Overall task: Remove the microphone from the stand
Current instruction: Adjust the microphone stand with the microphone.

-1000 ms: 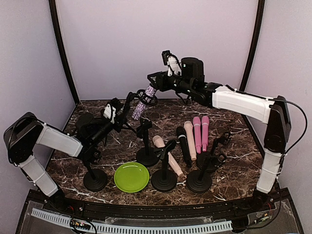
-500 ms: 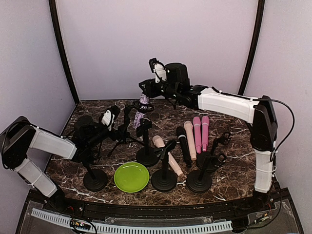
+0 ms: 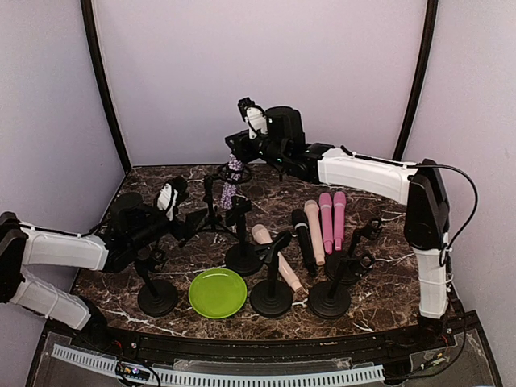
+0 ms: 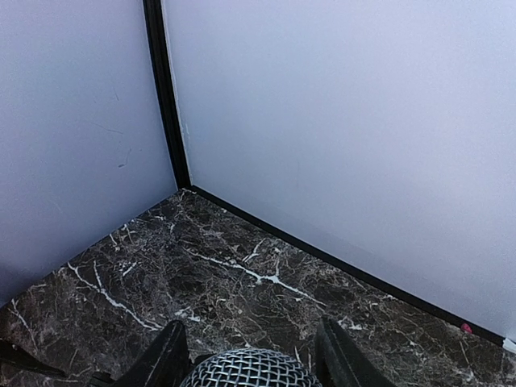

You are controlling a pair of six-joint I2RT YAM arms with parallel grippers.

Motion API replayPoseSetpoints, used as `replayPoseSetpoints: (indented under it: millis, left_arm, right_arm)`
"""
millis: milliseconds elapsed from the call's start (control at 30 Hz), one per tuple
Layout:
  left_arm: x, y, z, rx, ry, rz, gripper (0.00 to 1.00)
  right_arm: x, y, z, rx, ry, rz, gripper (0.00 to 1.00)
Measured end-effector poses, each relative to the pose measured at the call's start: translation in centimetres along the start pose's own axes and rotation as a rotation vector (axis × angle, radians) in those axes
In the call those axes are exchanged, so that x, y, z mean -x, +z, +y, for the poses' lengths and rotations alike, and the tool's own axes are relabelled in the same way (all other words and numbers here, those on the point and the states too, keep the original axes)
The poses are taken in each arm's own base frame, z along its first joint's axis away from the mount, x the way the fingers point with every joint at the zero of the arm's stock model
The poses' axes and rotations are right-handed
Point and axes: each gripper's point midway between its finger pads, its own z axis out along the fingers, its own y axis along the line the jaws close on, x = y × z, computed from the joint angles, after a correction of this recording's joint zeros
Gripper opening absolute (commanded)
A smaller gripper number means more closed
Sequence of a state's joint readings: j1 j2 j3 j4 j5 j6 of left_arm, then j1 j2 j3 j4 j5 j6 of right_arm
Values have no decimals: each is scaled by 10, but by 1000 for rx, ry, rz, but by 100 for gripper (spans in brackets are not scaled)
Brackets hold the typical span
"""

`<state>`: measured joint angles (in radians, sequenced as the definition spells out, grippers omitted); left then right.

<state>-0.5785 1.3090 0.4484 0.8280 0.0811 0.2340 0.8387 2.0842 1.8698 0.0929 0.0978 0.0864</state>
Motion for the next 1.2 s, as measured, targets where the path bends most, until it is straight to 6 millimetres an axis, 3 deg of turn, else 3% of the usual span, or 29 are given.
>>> replayPoseSetpoints:
  millis: [200,300,433,567,800,1200]
  left_arm:
    - [32,-8,7,-8,-78,-7,76]
    - [60,-11,18,-5,-112,-43,77]
    - [78,-5,32,-4,-142,-40,77]
    - [68,13,40,-20,-162,33,78]
    - [43,34,34,-115,-209,137,77]
    - [33,39,20,-216,-230,177,40]
  right_arm:
    - [-3,12,9,46,-23,-22,25]
    - [-2,14,14,75,-33,-28,25]
    - [-3,14,20,102,-43,-27,25]
    - [-3,13,29,122,-50,-27,25]
    - [-4,12,36,144,-59,-27,25]
    - [-4,12,36,147,-67,-27,25]
